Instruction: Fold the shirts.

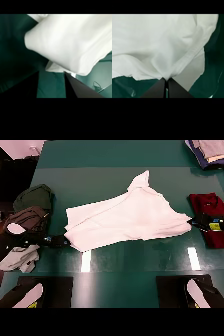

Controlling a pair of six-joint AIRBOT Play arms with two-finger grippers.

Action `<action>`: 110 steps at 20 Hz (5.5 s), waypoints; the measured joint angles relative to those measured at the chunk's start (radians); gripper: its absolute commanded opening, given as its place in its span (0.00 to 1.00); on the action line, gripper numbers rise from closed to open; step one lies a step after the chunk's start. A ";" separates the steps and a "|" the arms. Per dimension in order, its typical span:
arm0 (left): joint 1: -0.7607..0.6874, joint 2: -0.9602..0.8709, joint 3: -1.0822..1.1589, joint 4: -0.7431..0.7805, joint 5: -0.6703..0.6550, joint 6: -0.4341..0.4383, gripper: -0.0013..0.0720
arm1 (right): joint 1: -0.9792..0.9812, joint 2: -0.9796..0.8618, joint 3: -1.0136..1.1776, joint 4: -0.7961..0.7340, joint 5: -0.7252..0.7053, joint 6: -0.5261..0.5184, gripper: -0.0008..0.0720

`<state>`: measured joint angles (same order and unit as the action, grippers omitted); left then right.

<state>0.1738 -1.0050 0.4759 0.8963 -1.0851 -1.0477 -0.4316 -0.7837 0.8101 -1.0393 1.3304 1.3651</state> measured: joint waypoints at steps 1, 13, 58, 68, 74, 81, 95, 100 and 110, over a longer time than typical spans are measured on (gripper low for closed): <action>0.000 0.000 -0.002 -0.005 0.014 0.004 0.52 | 0.000 0.000 0.000 0.000 0.001 0.000 0.04; -0.131 -0.015 -0.002 0.044 0.072 -0.040 0.51 | 0.000 0.000 0.000 0.000 0.019 0.000 0.04; -0.153 0.057 1.197 0.386 -0.242 -0.357 0.05 | 0.023 -0.287 1.137 -0.135 0.183 0.042 0.03; -0.153 -0.389 0.967 0.268 0.087 -0.298 0.05 | 0.232 -0.792 0.970 -0.204 0.024 0.111 0.03; -0.153 -0.480 0.959 0.244 0.415 -0.283 0.05 | 0.289 -0.916 1.014 -0.223 -0.296 0.124 0.03; -0.153 -0.518 0.957 0.242 0.451 -0.196 0.05 | 0.300 -0.938 1.001 -0.376 -0.372 0.110 0.03; -0.151 -0.539 0.768 0.248 0.229 -0.108 0.65 | 0.299 -0.880 0.699 -0.428 -0.247 0.084 0.54; -0.125 -0.523 0.787 0.251 0.055 -0.159 0.65 | 0.265 -0.810 0.681 -0.403 -0.127 0.066 0.53; 0.026 -0.335 0.434 0.103 -0.157 -0.116 0.65 | 0.116 -0.614 0.678 -0.092 0.187 -0.064 0.43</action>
<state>0.1997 -1.3396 0.9100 0.9989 -1.2423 -1.1633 -0.3157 -1.3979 1.4879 -1.1313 1.5173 1.3014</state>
